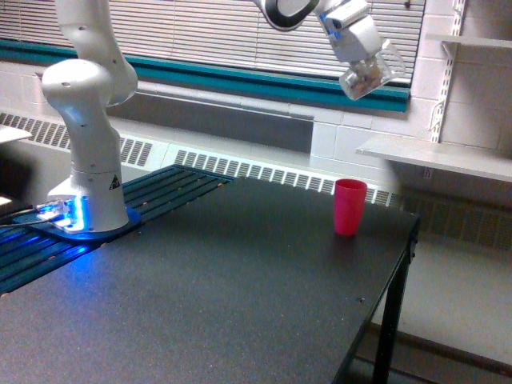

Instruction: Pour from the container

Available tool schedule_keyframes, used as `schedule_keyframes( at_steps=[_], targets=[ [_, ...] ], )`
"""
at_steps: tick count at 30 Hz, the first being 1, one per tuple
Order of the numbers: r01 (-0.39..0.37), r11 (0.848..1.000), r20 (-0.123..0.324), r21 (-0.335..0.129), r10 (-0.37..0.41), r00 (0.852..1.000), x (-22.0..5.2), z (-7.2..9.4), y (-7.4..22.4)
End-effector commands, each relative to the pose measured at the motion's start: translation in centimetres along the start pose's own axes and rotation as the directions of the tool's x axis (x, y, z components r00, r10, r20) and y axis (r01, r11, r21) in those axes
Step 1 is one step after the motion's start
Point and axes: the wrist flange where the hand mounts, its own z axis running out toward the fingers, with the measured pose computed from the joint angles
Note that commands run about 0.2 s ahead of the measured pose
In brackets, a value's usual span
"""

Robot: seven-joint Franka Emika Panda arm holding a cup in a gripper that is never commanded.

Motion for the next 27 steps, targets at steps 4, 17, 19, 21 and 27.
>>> schedule_keyframes(
  at_steps=[4,17,19,21,27],
  targets=[
    [0.087,0.996,0.073,0.006,-0.088,0.993,-3.9,2.8,-0.9],
    [0.130,0.991,0.159,-0.021,-0.125,0.979,-6.7,6.4,0.0],
    [0.142,0.990,0.169,-0.026,-0.135,0.976,-7.0,7.0,0.1],
    [0.149,0.988,0.181,-0.031,-0.141,0.973,-7.4,7.5,0.2],
    [0.169,0.985,0.216,-0.045,-0.156,0.964,-8.4,9.1,0.5]
  ],
)
